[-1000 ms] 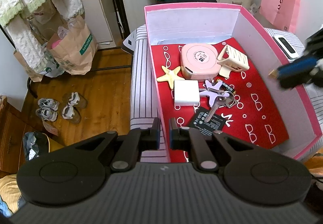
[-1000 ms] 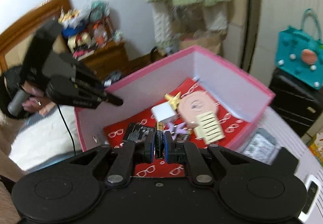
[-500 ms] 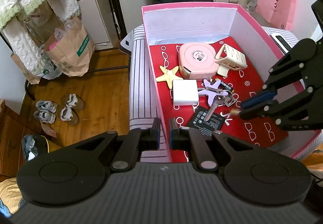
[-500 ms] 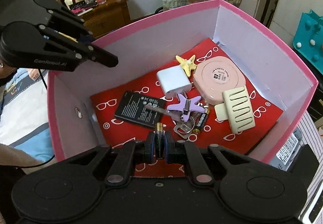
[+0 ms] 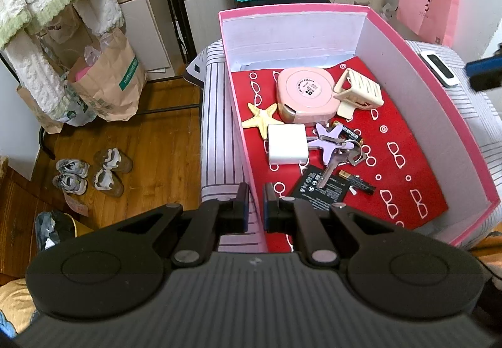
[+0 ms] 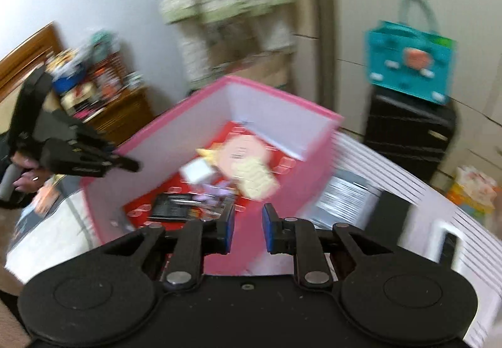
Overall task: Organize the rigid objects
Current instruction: 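Carry the second AA battery into the box and release, then grasp the white pocket router with the right gripper, then carry the white router into the box and release it, then grasp the black power bank with the right gripper, then carry the black power bank into the box and release it upright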
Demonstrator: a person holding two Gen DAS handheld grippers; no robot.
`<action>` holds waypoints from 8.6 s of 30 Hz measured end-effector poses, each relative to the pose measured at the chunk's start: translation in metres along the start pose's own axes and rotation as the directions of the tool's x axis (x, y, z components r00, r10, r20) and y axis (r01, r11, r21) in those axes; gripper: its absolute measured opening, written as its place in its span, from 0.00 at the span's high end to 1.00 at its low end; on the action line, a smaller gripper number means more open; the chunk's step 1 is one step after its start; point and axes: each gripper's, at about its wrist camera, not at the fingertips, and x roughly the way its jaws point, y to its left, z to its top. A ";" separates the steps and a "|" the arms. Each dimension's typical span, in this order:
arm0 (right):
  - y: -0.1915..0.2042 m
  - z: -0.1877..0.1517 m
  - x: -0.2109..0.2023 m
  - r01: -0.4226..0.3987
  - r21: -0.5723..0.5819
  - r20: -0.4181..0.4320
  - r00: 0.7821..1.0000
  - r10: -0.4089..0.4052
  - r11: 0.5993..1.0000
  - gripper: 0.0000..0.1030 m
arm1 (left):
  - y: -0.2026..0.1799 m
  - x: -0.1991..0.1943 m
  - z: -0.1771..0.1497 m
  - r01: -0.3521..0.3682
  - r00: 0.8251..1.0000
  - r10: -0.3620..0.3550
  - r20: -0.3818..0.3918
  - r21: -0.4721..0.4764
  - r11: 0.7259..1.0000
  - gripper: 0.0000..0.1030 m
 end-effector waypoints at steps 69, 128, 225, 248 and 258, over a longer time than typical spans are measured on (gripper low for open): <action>-0.038 -0.008 -0.014 0.054 0.089 0.148 0.987 -0.067 0.995 0.36 | -0.013 0.007 0.005 -0.070 0.997 0.072 -0.028 0.062 0.996 0.93; -0.055 -0.041 0.009 0.159 -0.056 0.127 0.980 -0.151 0.986 0.30 | -0.011 0.005 0.005 -0.055 0.998 0.055 -0.010 0.030 0.998 0.93; 0.085 0.085 0.165 0.024 -0.392 -0.207 0.972 -0.114 0.920 0.36 | 0.018 0.037 0.077 0.022 0.986 -0.023 -0.168 -0.009 1.000 0.94; 0.025 0.035 0.015 0.133 -0.054 0.122 0.985 -0.125 0.990 0.27 | 0.016 0.033 0.071 0.019 0.990 -0.020 -0.142 -0.006 1.000 0.94; -0.019 -0.016 0.018 0.213 -0.001 0.148 0.966 -0.211 0.977 0.27 | 0.012 0.030 0.065 -0.010 0.994 0.008 -0.108 -0.017 1.000 0.93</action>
